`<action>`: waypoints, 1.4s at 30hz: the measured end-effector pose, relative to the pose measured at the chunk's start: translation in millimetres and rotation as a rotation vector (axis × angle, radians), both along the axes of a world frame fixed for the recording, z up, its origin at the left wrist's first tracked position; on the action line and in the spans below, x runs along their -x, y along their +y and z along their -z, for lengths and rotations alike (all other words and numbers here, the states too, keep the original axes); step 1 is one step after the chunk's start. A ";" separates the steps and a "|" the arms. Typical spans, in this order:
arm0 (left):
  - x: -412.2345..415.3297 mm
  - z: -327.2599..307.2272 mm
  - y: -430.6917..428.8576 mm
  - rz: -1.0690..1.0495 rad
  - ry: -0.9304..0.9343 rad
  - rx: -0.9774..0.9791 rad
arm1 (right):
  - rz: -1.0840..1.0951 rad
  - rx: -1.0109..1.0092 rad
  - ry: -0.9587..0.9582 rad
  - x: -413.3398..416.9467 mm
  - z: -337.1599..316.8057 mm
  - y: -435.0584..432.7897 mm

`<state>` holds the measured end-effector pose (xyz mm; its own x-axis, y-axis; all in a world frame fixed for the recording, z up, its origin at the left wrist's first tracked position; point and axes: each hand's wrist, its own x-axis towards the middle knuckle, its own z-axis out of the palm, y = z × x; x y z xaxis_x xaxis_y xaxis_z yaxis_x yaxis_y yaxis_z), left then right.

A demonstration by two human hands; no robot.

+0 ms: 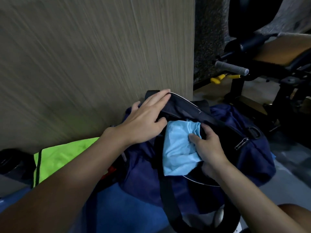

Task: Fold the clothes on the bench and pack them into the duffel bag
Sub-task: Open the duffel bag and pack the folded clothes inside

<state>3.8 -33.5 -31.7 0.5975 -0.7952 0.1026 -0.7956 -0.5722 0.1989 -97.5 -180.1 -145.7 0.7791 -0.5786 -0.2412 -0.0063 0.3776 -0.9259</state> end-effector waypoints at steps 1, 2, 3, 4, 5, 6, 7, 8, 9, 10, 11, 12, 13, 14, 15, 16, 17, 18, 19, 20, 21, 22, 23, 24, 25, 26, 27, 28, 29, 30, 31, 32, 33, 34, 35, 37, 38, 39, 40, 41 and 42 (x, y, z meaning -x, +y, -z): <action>-2.5 -2.1 0.1 0.003 0.008 0.001 | 0.034 0.016 0.006 -9.4 3.2 1.7; -5.0 -3.5 0.3 0.004 0.013 0.002 | 0.062 0.039 0.005 -17.9 6.0 3.5; -7.7 -5.1 0.6 0.004 0.012 0.005 | 0.074 0.068 0.002 -25.5 8.8 5.4; -9.8 -6.5 0.6 0.004 0.012 0.004 | 0.067 0.101 0.004 -31.6 12.7 7.1; -11.5 -7.1 0.4 0.007 0.013 -0.002 | 0.052 0.127 0.032 -36.4 17.1 9.0; -12.6 -7.8 -0.3 0.013 0.015 -0.010 | 0.046 0.142 0.069 -39.3 19.8 10.3; -13.0 -8.3 -1.0 0.019 0.019 -0.016 | 0.056 0.157 0.118 -41.8 23.5 10.9; -13.0 -8.9 -1.4 0.023 0.022 -0.016 | 0.074 0.186 0.155 -44.0 27.2 11.4; -13.3 -9.6 -1.7 0.026 0.023 -0.010 | 0.082 0.226 0.174 -46.3 30.6 11.3; -13.6 -9.9 -1.7 0.030 0.023 -0.004 | 0.073 0.252 0.173 -48.1 32.6 10.9; -13.5 -10.1 -1.1 0.034 0.024 0.001 | 0.048 0.259 0.169 -49.9 33.9 10.7; -13.4 -9.0 -0.1 0.038 0.024 0.001 | 0.007 0.261 0.168 -51.4 35.7 10.9; -13.1 -7.9 1.1 0.044 0.021 -0.005 | -0.036 0.272 0.170 -51.5 35.9 11.4; -12.7 -6.6 2.5 0.051 0.018 -0.014 | -0.053 0.291 0.178 -51.3 37.8 11.8; -12.4 -5.3 3.6 0.057 0.015 -0.022 | -0.030 0.311 0.193 -51.3 39.1 11.7; -12.7 -4.7 4.3 0.062 0.014 -0.022 | 0.031 0.328 0.204 -51.6 40.0 10.8; -12.9 -4.7 4.5 0.065 0.014 -0.018 | 0.081 0.339 0.217 -51.4 40.1 10.3; -13.1 -5.4 4.2 0.064 0.013 -0.011 | 0.095 0.340 0.219 -51.2 40.1 10.1; -13.2 -6.4 3.7 0.063 0.010 -0.008 | 0.056 0.334 0.228 -50.5 39.0 10.8; -13.3 -6.9 3.1 0.062 0.008 -0.011 | -0.023 0.339 0.240 -49.8 38.8 12.0; -13.2 -7.2 2.9 0.063 0.008 -0.017 | -0.117 0.358 0.260 -47.7 36.4 13.2; -13.2 -7.0 3.0 0.064 0.008 -0.024 | -0.194 0.390 0.282 -45.4 33.4 13.4; -13.2 -6.8 3.8 0.066 0.006 -0.030 | -0.244 0.443 0.300 -41.5 27.6 13.4; -13.4 -6.4 4.8 0.069 0.000 -0.036 | -0.266 0.517 0.318 -37.2 21.7 13.0; -13.9 -5.8 5.6 0.071 -0.007 -0.042 | -0.269 0.624 0.341 -31.9 14.9 13.1; -14.3 -5.0 6.7 0.072 -0.016 -0.050 | -0.256 0.761 0.385 -26.4 9.5 14.2; -14.8 -3.7 7.7 0.070 -0.025 -0.058 | -0.219 0.912 0.440 -20.2 4.5 16.2; -15.3 -1.8 8.8 0.065 -0.035 -0.066 | -0.153 1.059 0.471 -14.4 0.7 18.1; -15.6 0.9 10.7 0.053 -0.045 -0.073 | -0.078 1.174 0.440 -9.3 -3.1 19.9; -16.3 4.7 13.5 0.034 -0.062 -0.076 | -0.022 1.234 0.344 -5.9 -5.1 21.0; -17.5 9.4 17.2 0.009 -0.088 -0.075 | -0.006 1.242 0.221 -4.1 -6.6 20.7; -18.8 14.4 20.6 -0.020 -0.114 -0.073 | -0.017 1.219 0.126 -3.3 -7.0 19.9; -19.9 19.4 23.8 -0.054 -0.131 -0.077 | -0.052 1.178 0.077 -3.5 -6.4 18.4; -20.2 23.7 26.3 -0.090 -0.129 -0.089 | -0.090 1.135 0.062 -4.4 -5.4 16.6; -20.3 27.0 27.9 -0.123 -0.113 -0.105 | -0.115 1.096 0.063 -6.4 -3.2 14.5; -20.0 29.9 29.0 -0.167 -0.079 -0.133 | -0.133 1.050 0.090 -11.8 -1.4 9.5; -20.3 29.9 29.1 -0.179 -0.078 -0.141 | -0.132 1.034 0.097 -14.9 -1.4 6.7; -20.6 29.4 29.2 -0.187 -0.080 -0.141 | -0.132 1.028 0.100 -17.6 -2.2 4.1; -21.3 28.9 29.9 -0.191 -0.078 -0.137 | -0.144 1.041 0.111 -19.5 -2.4 2.6; -21.7 28.3 30.6 -0.191 -0.069 -0.135 | -0.163 1.082 0.129 -20.5 -1.2 2.2; -22.3 28.0 31.1 -0.187 -0.058 -0.137 | -0.184 1.154 0.151 -21.2 1.6 3.0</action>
<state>26.1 -2.3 -59.8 0.7321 -0.6800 0.0396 -0.6810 -0.7293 0.0666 -76.3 -177.1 -147.2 0.8822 -0.3960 0.2547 -0.1117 -0.7015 -0.7038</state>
